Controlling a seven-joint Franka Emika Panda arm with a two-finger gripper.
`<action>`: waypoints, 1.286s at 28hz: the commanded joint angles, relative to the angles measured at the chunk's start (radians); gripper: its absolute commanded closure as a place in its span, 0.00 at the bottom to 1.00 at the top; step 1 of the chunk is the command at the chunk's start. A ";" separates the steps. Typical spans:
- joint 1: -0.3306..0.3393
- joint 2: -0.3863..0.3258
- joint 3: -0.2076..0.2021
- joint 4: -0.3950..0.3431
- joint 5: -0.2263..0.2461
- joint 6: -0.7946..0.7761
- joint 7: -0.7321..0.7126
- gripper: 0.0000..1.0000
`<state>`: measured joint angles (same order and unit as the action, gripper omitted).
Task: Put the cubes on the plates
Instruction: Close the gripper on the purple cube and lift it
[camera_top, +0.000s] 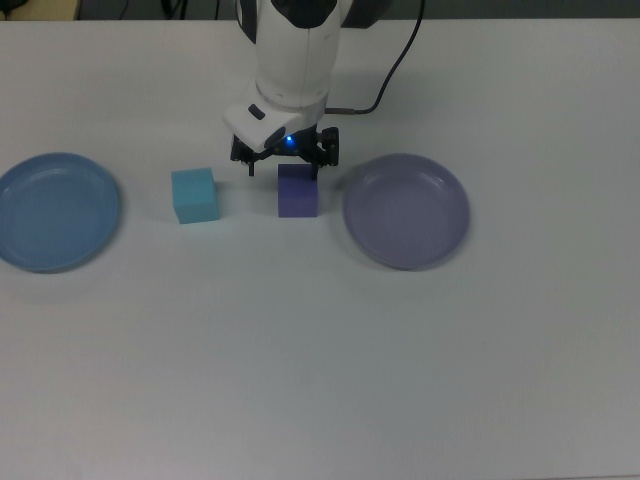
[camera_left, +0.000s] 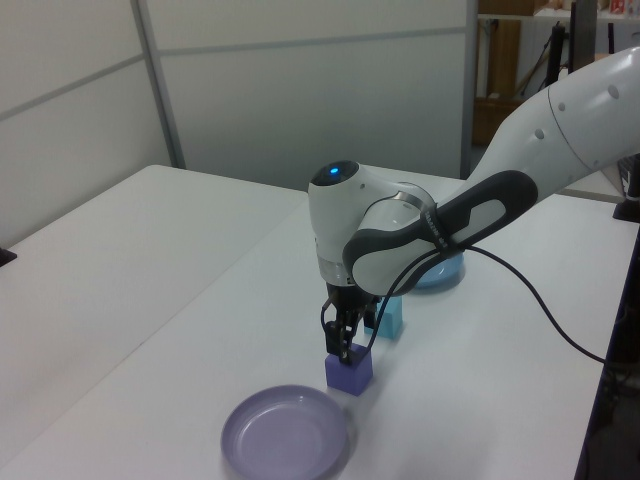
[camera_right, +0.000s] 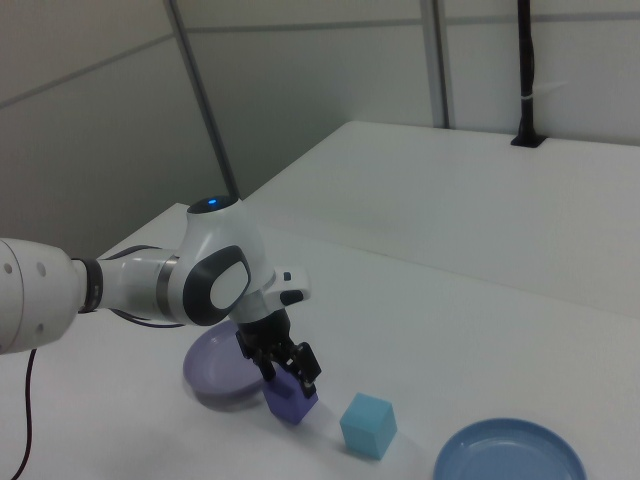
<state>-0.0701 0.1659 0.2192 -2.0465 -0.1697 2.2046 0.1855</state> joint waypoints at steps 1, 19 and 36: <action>0.007 -0.019 0.000 -0.014 -0.021 0.015 0.029 0.00; 0.046 0.033 0.002 -0.009 -0.024 0.027 0.031 0.00; 0.038 0.058 0.000 0.008 -0.045 0.066 0.055 0.87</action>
<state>-0.0308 0.2465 0.2197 -2.0413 -0.1919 2.2685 0.2135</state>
